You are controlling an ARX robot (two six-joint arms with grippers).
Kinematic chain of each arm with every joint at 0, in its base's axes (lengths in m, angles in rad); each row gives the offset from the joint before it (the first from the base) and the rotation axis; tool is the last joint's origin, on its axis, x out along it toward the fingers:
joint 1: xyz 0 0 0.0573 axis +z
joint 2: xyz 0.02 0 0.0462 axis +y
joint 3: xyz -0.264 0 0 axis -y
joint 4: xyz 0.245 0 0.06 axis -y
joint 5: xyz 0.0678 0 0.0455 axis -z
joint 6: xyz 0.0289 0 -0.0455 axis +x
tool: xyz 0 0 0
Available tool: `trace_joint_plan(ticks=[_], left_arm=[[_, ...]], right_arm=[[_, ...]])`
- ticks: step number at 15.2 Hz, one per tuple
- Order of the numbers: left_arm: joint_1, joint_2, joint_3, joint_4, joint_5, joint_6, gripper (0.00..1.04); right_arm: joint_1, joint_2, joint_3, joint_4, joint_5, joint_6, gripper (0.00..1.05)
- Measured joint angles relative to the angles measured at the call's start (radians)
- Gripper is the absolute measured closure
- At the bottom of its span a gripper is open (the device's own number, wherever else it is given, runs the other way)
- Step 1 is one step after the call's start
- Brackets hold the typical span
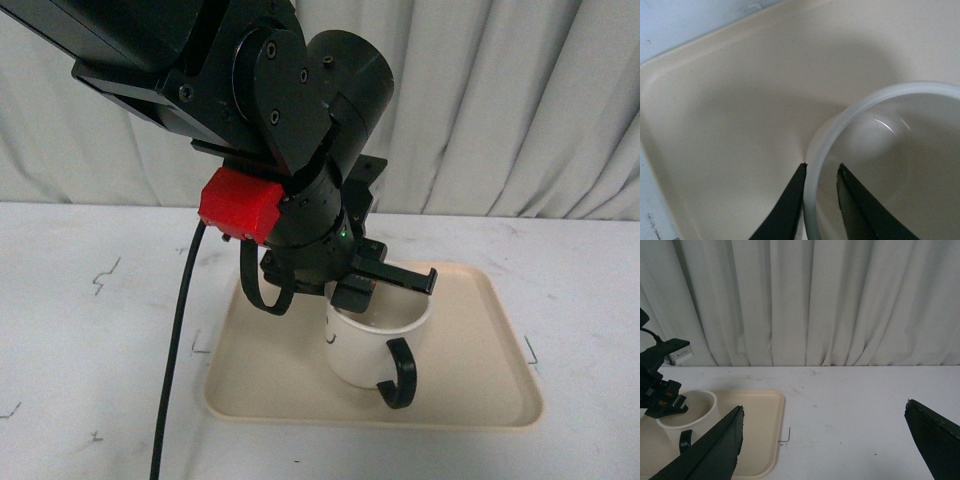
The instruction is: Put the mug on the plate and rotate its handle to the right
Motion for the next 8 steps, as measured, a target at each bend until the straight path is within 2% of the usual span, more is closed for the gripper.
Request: trace_joint_plan(ticks=[4, 7, 8], left_arm=[[0.032, -0.146, -0.136, 0.044, 0.077, 0.013, 0.42], [0.113, -0.514, -0.299, 0.235, 0.179, 0.053, 0.1], [0.108, -0.603, -0.364, 0.504, 0.047, 0.061, 0.11]], right_arm=[[0.0, 0.0, 0.0, 0.0, 0.0, 0.0, 0.07], [0.0, 0.0, 0.0, 0.0, 0.0, 0.0, 0.07], [0.0, 0.0, 0.0, 0.0, 0.0, 0.0, 0.07]])
